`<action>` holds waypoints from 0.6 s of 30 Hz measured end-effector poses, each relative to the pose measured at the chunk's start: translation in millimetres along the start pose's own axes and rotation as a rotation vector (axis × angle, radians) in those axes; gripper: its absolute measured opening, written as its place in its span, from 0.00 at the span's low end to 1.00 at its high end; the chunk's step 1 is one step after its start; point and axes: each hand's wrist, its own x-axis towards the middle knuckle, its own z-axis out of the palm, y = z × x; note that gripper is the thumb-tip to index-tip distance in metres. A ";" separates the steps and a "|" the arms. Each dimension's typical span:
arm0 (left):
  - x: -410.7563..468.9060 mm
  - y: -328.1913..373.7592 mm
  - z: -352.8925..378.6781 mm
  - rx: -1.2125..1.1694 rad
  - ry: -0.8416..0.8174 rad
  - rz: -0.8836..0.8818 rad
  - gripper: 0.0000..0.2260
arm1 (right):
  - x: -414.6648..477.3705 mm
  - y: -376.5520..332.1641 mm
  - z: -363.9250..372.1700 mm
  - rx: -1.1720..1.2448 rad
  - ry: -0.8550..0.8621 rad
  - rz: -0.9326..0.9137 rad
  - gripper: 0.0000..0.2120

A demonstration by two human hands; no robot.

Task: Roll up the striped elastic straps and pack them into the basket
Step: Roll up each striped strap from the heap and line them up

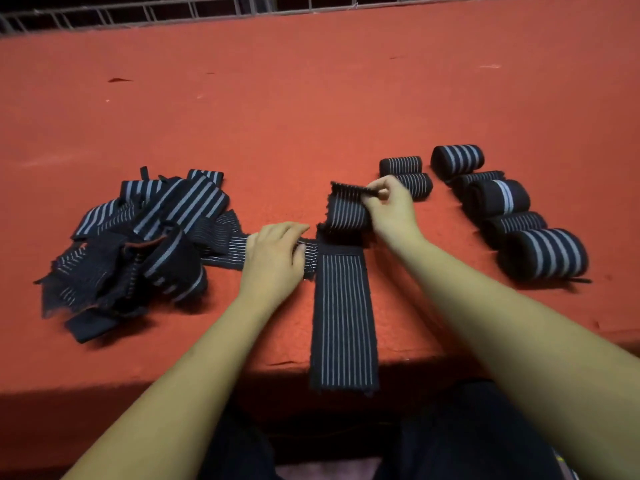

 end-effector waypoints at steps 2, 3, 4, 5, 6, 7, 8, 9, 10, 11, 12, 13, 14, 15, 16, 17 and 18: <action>6.3 -2.8 9.5 -0.106 -0.138 -0.052 0.17 | -8.3 13.4 14.3 -0.099 -0.023 -0.024 0.14; 6.5 -5.2 15.1 -0.115 -0.167 -0.078 0.17 | -12.2 20.5 20.4 -0.137 -0.034 -0.038 0.13; 5.7 -7.7 19.5 -0.115 -0.163 -0.086 0.16 | -17.0 25.1 24.9 -0.180 -0.045 -0.053 0.12; 4.9 -10.1 23.0 -0.112 -0.143 -0.085 0.14 | -20.1 30.2 28.1 -0.231 -0.051 -0.084 0.10; 4.9 -10.9 24.9 -0.102 -0.118 -0.078 0.12 | -22.6 33.3 29.7 -0.290 -0.058 -0.130 0.09; 5.9 -10.4 26.5 -0.089 -0.097 -0.072 0.10 | -23.4 36.5 31.4 -0.352 -0.071 -0.186 0.08; 7.0 -9.7 26.9 -0.087 -0.085 -0.075 0.08 | -23.5 38.3 33.3 -0.408 -0.087 -0.230 0.09; 8.0 -8.8 26.8 -0.110 -0.074 -0.091 0.08 | -23.6 39.5 35.1 -0.445 -0.095 -0.256 0.09; 7.5 -8.7 25.4 -0.161 -0.052 -0.114 0.07 | -23.7 39.5 36.2 -0.462 -0.099 -0.267 0.09; 5.9 -9.0 23.1 -0.229 -0.013 -0.136 0.07 | -23.4 40.7 37.3 -0.469 -0.101 -0.269 0.09; 3.3 -9.9 20.1 -0.297 0.044 -0.159 0.06 | -23.6 40.7 37.7 -0.476 -0.108 -0.270 0.09; 0.2 -11.9 17.8 -0.361 0.118 -0.190 0.04 | -23.7 40.7 37.7 -0.484 -0.114 -0.267 0.09; -2.0 -14.5 16.5 -0.421 0.198 -0.241 0.04 | -24.2 39.6 36.8 -0.488 -0.117 -0.265 0.09; -2.7 -16.9 15.4 -0.471 0.273 -0.323 0.05 | -24.4 38.7 36.0 -0.487 -0.116 -0.257 0.08; -2.0 -18.4 13.6 -0.498 0.321 -0.418 0.07 | -24.4 37.5 35.4 -0.485 -0.116 -0.248 0.08; -0.1 -18.6 12.3 -0.490 0.325 -0.504 0.07 | -24.5 37.1 35.1 -0.481 -0.114 -0.235 0.07; 2.3 -17.9 11.5 -0.447 0.296 -0.569 0.08 | -24.3 36.8 34.4 -0.473 -0.114 -0.225 0.07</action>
